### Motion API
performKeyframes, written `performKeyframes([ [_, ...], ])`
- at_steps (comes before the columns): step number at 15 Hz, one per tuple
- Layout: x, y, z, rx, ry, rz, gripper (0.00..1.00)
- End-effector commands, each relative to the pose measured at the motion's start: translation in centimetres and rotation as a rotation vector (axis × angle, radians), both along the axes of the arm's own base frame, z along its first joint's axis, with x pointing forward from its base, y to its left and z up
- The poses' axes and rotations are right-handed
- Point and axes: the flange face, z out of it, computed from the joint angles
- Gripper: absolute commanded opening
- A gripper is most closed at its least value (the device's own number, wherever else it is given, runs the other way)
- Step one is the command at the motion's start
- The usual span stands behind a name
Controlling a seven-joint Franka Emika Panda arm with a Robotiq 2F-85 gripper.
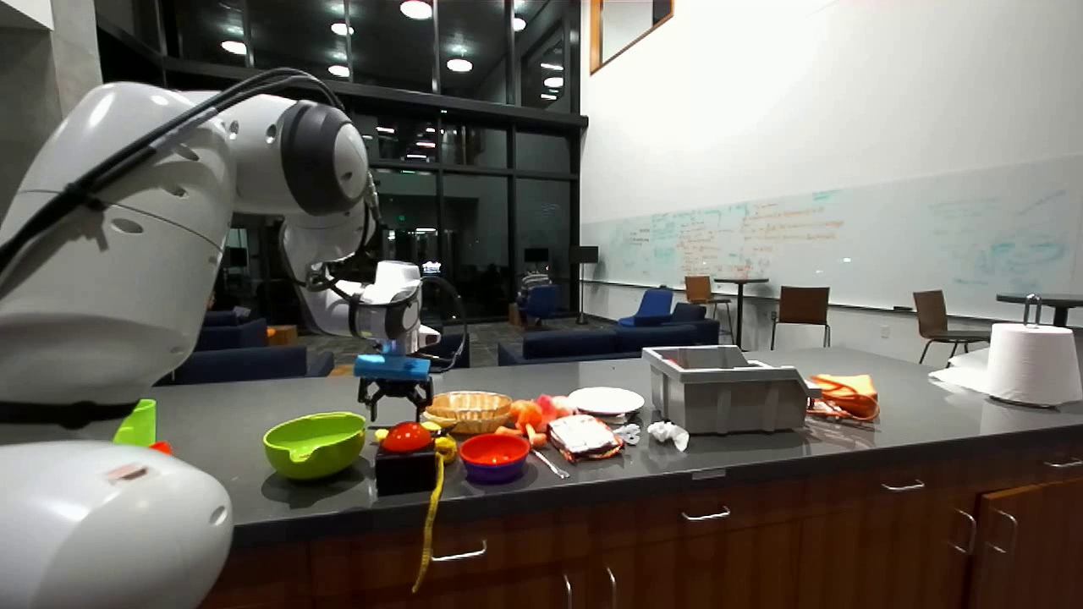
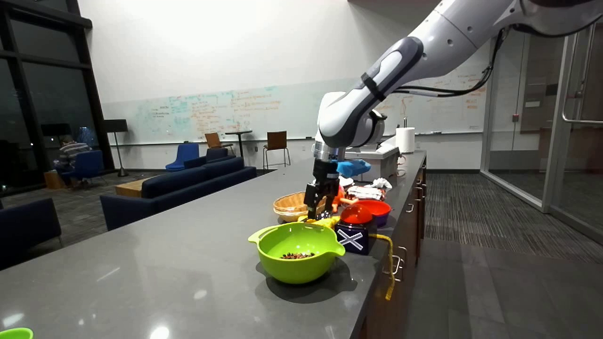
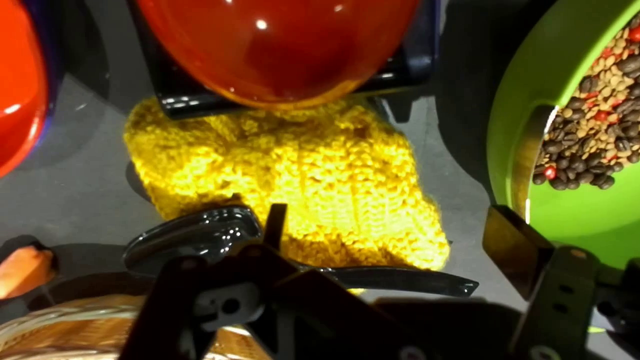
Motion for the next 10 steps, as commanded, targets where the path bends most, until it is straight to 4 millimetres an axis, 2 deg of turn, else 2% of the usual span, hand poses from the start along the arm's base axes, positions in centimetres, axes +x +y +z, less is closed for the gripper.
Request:
performKeyframes([
  [1, 1.1, -0.1, -0.4, -0.03, 0.012, 0.01, 1.0],
  [10, 1.8, -0.2, -2.1, -0.047, 0.05, 0.01, 1.0],
])
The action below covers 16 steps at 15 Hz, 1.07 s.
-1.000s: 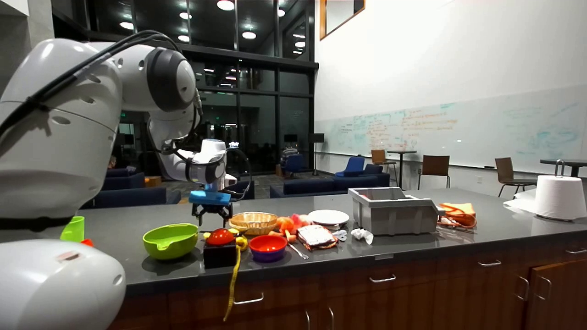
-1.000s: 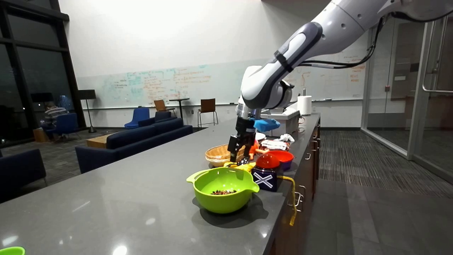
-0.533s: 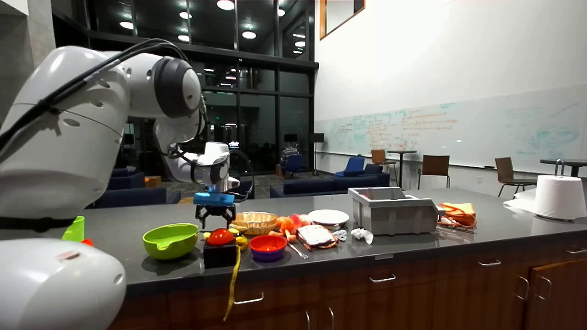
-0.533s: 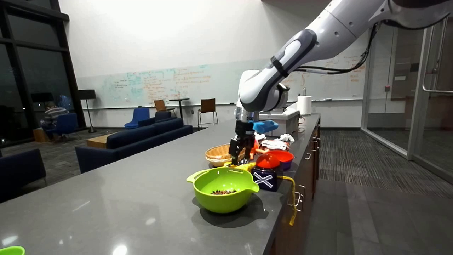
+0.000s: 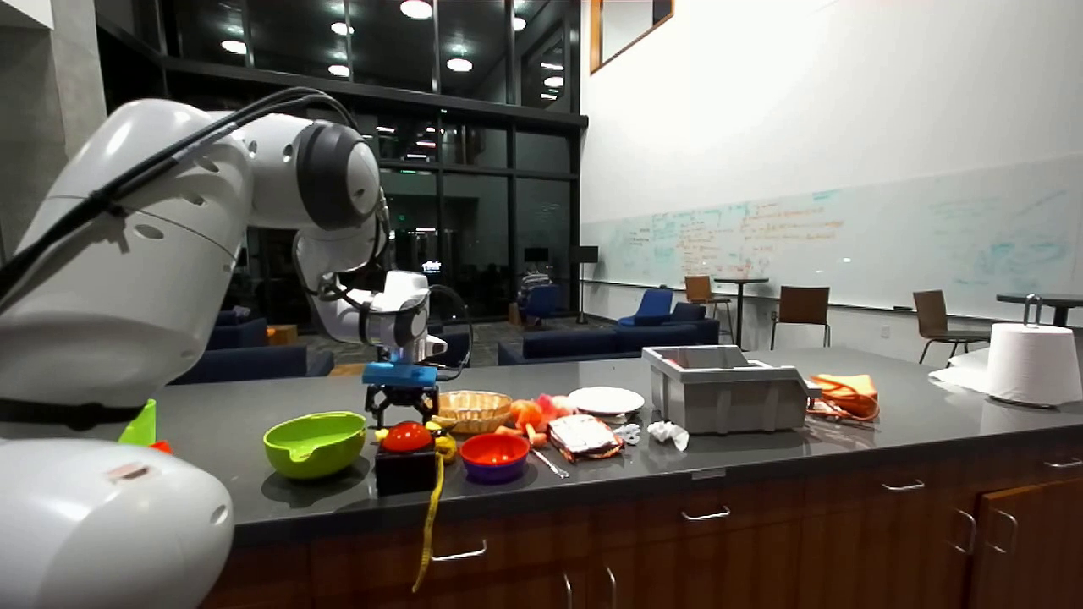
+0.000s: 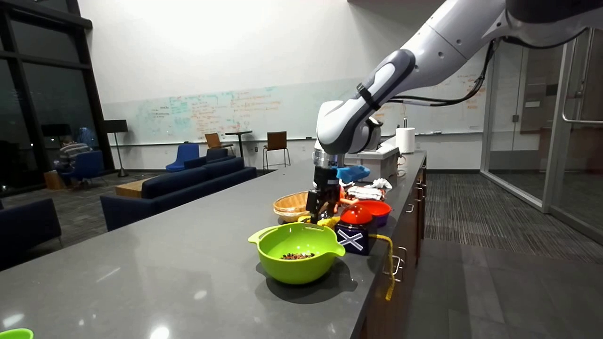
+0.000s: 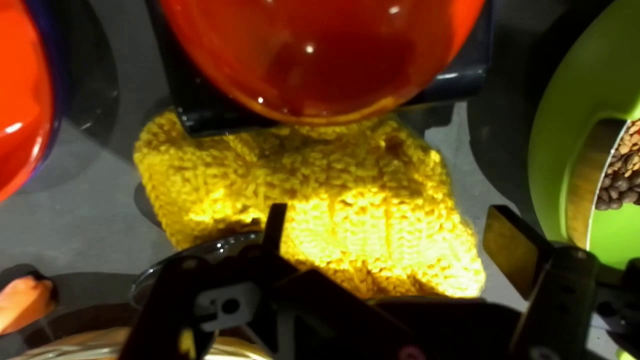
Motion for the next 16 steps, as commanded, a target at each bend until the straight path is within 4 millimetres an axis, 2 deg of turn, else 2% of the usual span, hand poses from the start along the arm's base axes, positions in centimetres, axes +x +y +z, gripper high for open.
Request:
performKeyframes([
  [1, 0.5, 0.5, -0.1, -0.025, 0.013, 0.015, 1.0],
  [14, 0.2, 1.3, -3.1, -0.072, 0.072, 0.046, 1.0],
  [15, 0.3, 1.3, -3.2, -0.075, 0.071, 0.046, 0.75],
  [16, 0.4, 1.3, -3.2, -0.079, 0.07, 0.048, 0.74],
])
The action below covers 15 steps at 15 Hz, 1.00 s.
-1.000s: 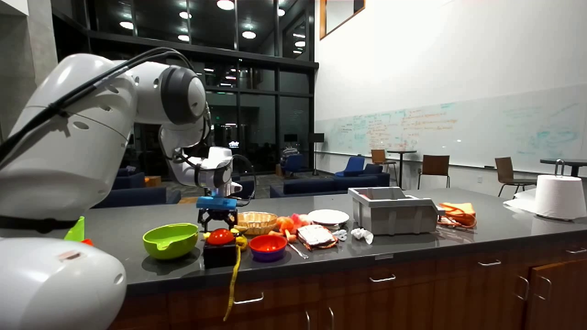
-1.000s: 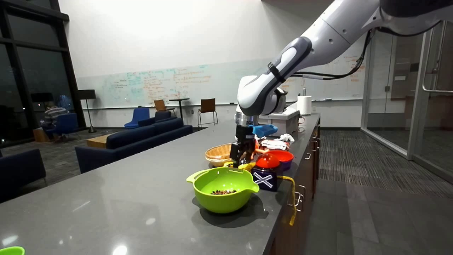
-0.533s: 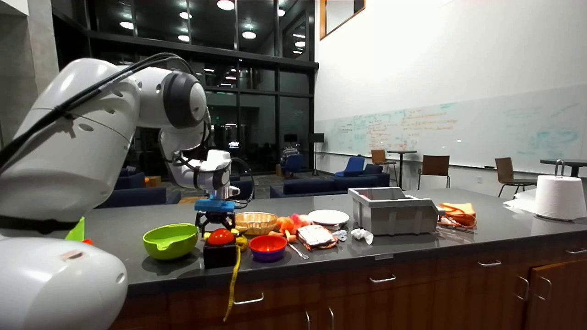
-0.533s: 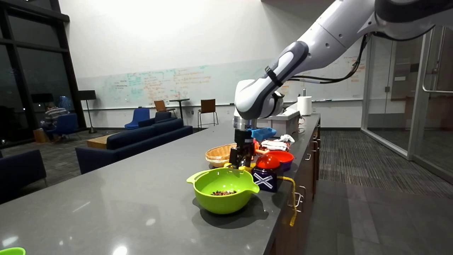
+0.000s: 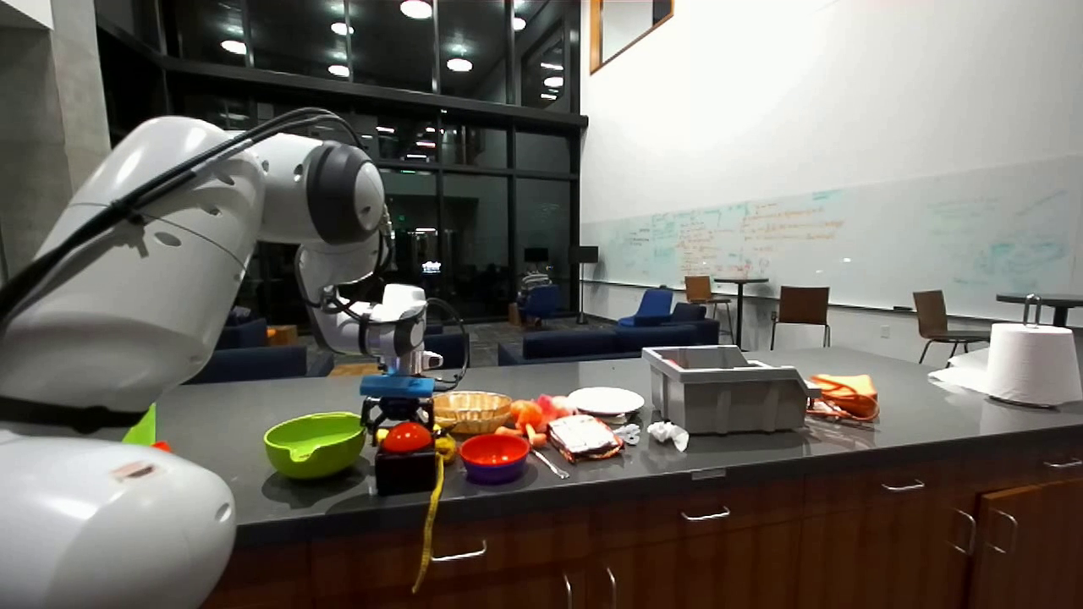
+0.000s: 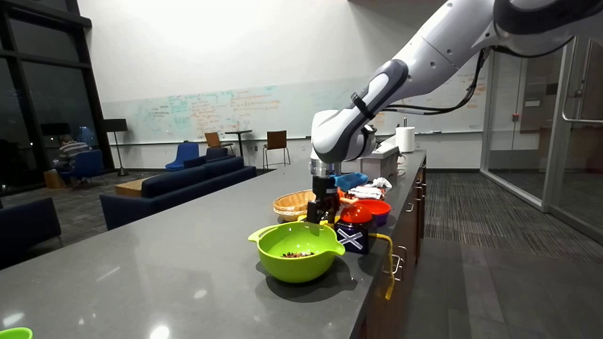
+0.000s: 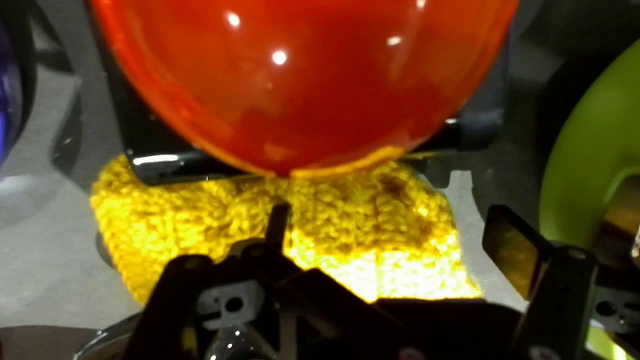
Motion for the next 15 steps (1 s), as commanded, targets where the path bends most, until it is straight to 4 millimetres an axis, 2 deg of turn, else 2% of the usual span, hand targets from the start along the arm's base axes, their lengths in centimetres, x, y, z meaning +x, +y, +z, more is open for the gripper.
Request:
performKeyframes([
  [1, 0.6, 0.3, -0.5, -0.035, -0.002, 0.013, 0.68],
  [6, 1.0, 0.7, -0.3, -0.042, -0.008, 0.026, 0.27],
  [10, 1.3, 1.2, 0.1, -0.035, -0.017, 0.031, 0.01],
  [15, 1.6, 1.4, 0.5, -0.014, -0.015, 0.022, 0.02],
])
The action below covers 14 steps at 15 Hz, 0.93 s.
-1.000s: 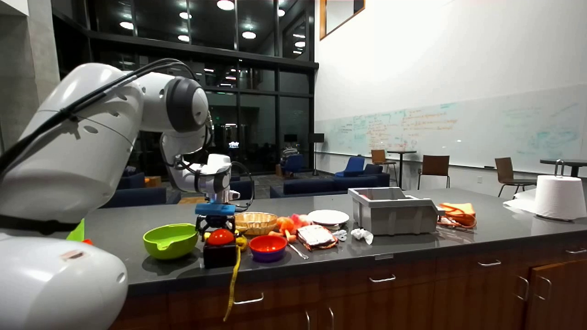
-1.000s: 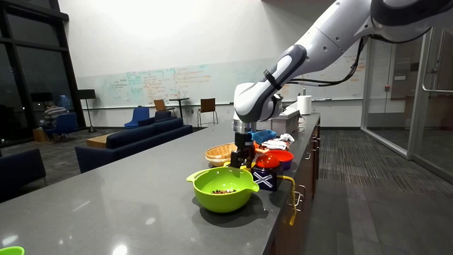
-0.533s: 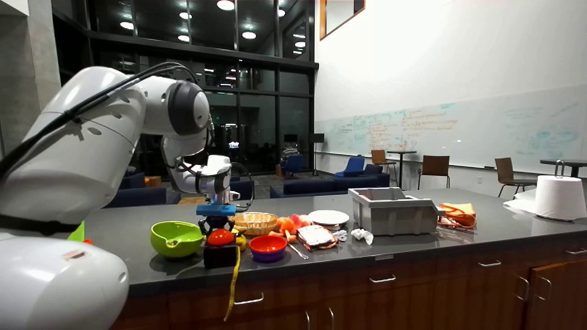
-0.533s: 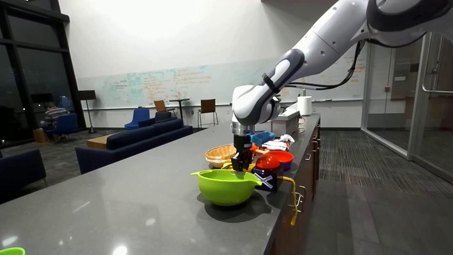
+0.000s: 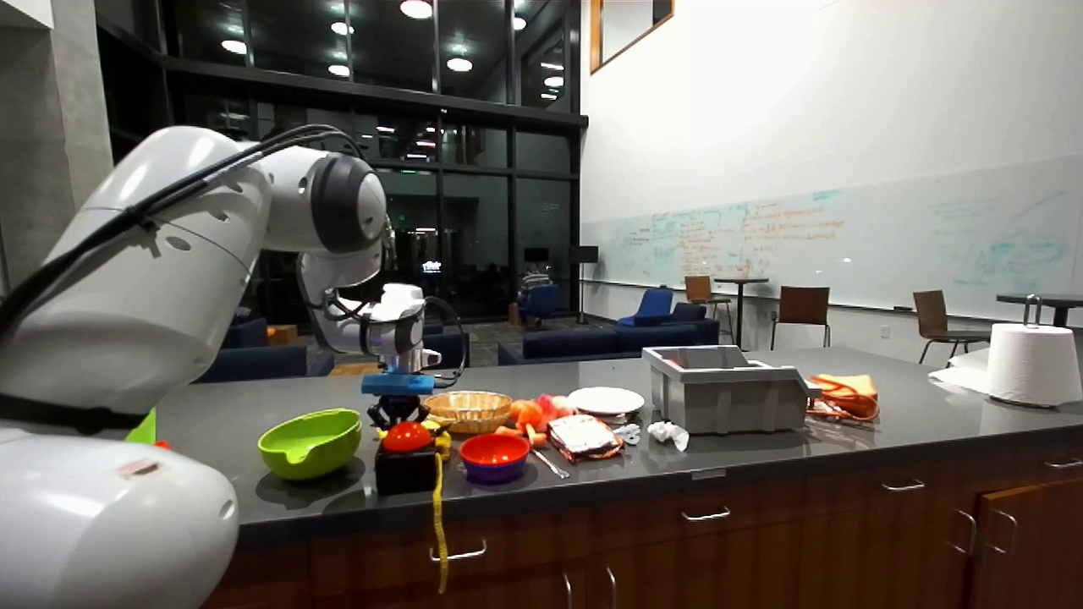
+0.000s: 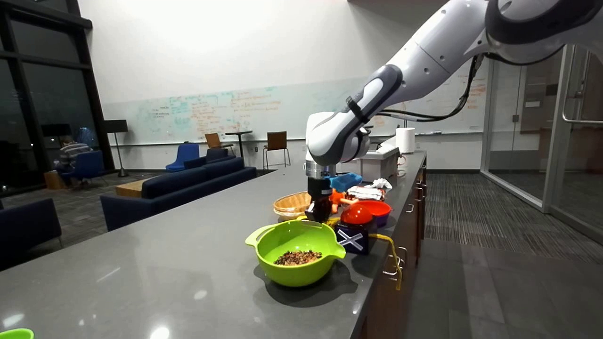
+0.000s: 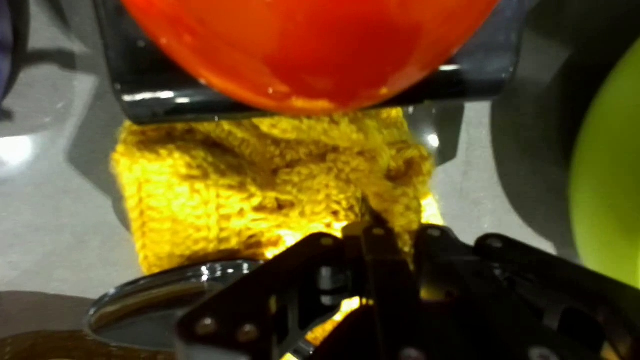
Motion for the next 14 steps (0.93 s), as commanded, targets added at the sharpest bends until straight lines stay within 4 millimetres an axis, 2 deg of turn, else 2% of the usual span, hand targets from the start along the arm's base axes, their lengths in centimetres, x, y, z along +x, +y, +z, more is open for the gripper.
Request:
performKeyframes([
  [1, 0.8, 0.3, 0.8, 0.025, 0.008, -0.018, 0.02],
  [8, 3.2, -0.3, 5.4, 0.244, 0.02, -0.175, 0.02],
  [14, 4.4, -0.6, 7.7, 0.328, -0.007, -0.232, 0.02],
])
